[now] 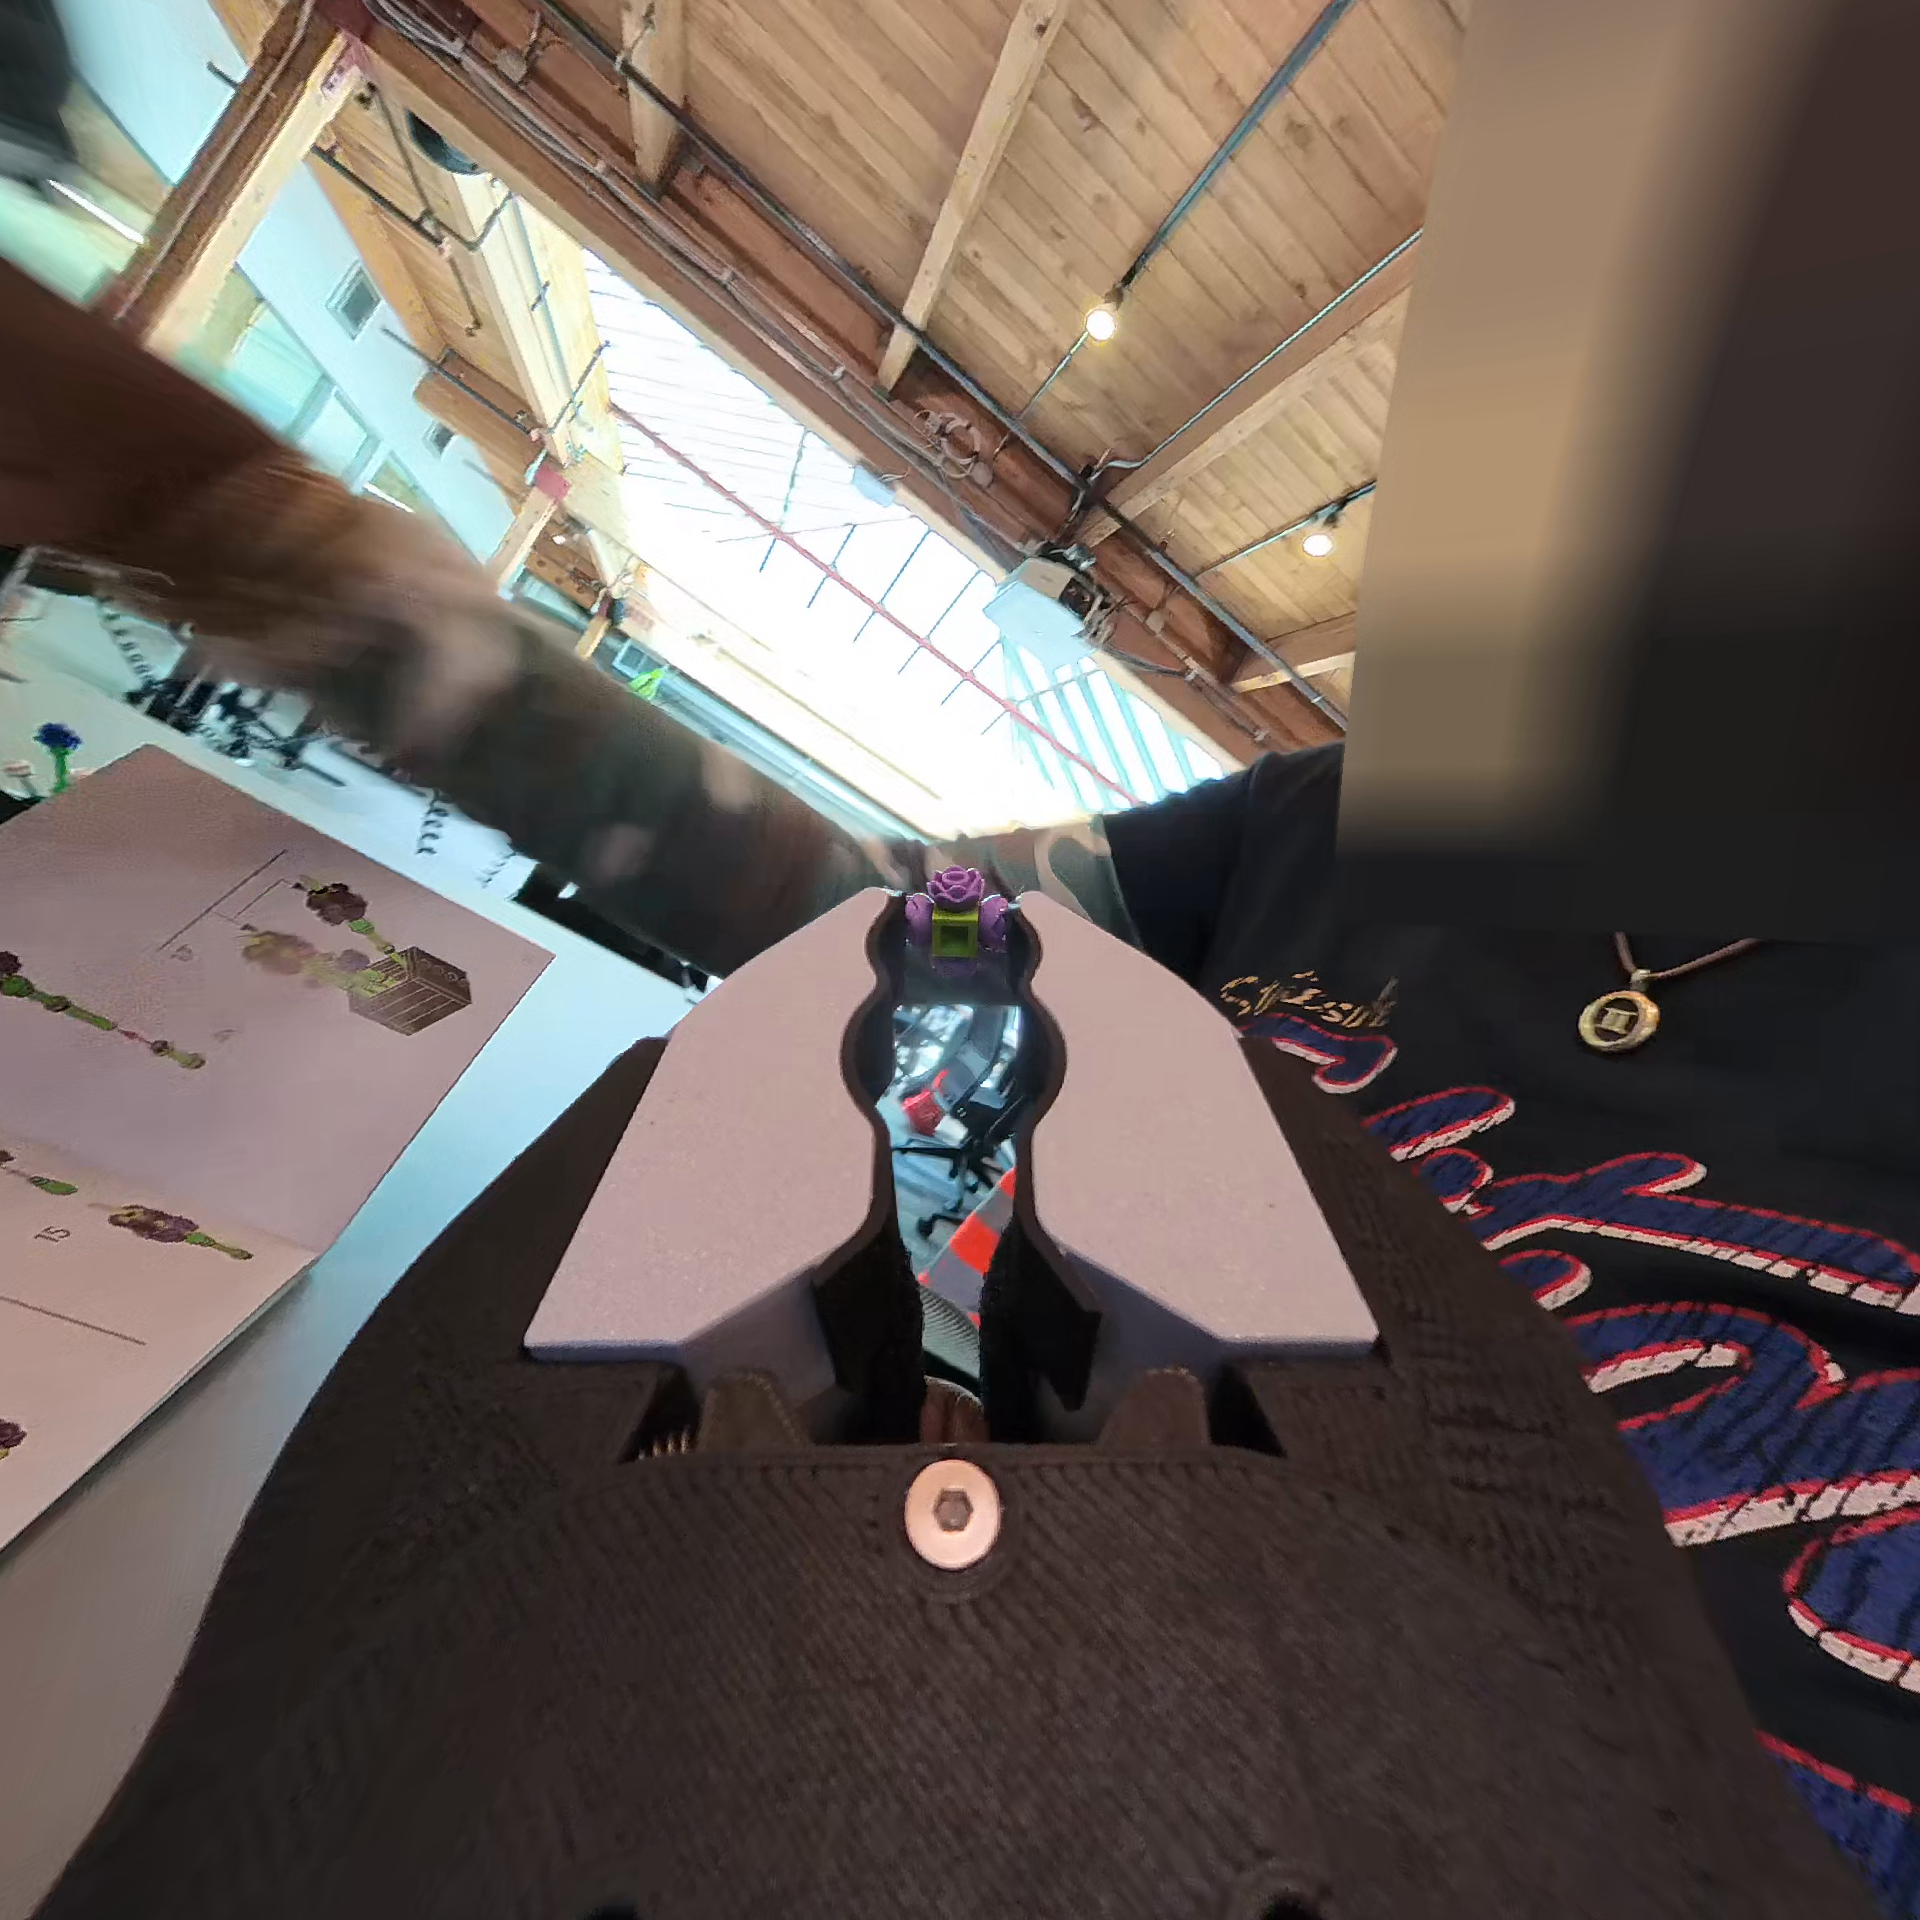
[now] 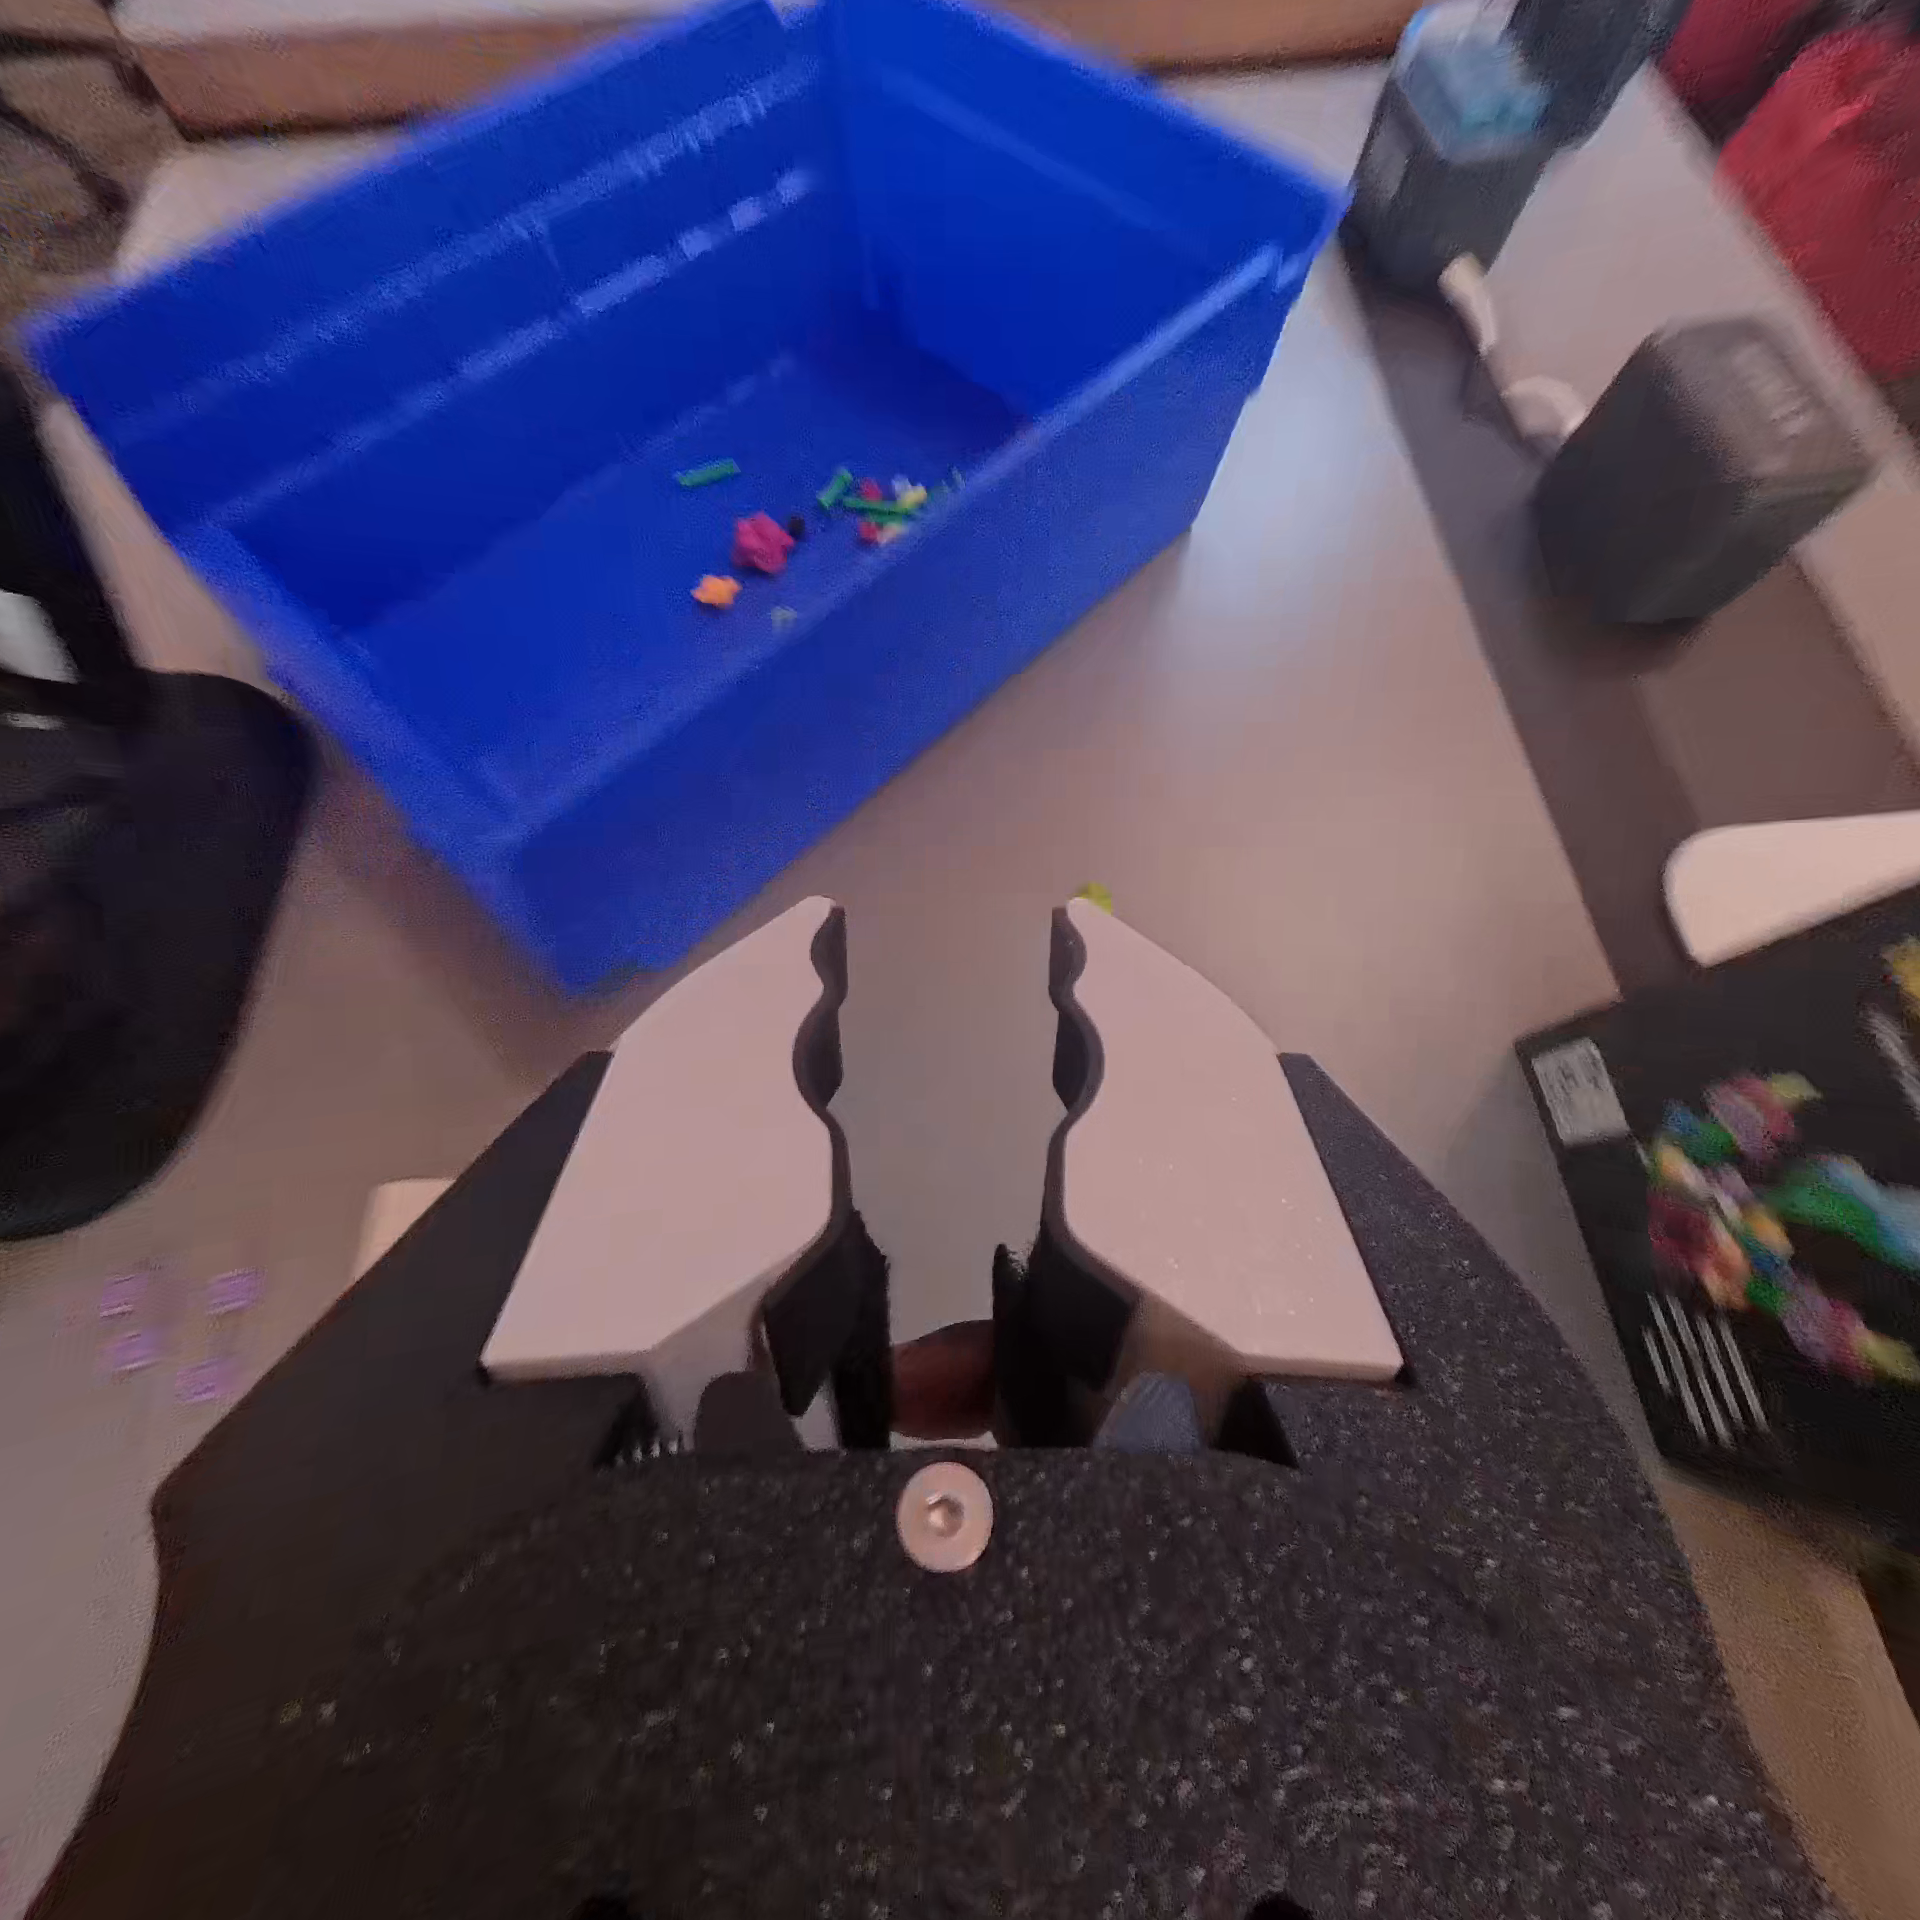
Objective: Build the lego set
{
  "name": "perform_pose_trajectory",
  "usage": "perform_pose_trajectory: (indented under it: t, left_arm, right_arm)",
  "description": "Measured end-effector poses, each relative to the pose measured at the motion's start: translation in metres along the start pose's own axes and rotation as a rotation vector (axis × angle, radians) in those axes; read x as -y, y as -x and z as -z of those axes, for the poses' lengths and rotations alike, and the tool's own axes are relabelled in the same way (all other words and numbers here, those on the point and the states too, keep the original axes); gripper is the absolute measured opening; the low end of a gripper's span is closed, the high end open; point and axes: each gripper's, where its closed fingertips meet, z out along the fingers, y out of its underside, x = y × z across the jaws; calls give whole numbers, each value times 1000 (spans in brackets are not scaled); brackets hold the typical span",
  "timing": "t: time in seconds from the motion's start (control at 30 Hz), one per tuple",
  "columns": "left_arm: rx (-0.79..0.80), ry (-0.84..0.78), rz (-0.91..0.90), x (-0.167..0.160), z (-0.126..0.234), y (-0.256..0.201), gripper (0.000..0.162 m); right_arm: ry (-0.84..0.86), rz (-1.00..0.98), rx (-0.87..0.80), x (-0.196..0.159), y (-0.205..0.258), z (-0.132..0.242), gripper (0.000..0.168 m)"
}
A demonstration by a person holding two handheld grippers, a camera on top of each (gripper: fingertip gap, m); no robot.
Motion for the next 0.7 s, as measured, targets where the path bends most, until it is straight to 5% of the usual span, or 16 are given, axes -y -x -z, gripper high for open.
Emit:
perform_pose_trajectory:
  t: [0.13, 0.27, 0.37, 0.47, 0.7]
  left_arm:
    - [96, 131, -52, -17, -8, 11, 18]
    - [346, 577, -201, -69, -18, 42, 18]
    - [499, 949, -335, -104, -13, 64, 18]
    - [517, 1089, -321, -122, -16, 69, 18]
    - [653, 1291, -369, -133, 2, 86, 18]
  right_arm:
    - [-65, 44, -176, -8, 71, 97, 38]
    - [-97, -10, -358, -62, 135, 163, 34]
    - [12, -86, -438, -124, 172, 185, 36]
    - [43, -135, -422, -159, 204, 192, 45]
    - [-245, -163, -412, -153, 216, 203, 46]
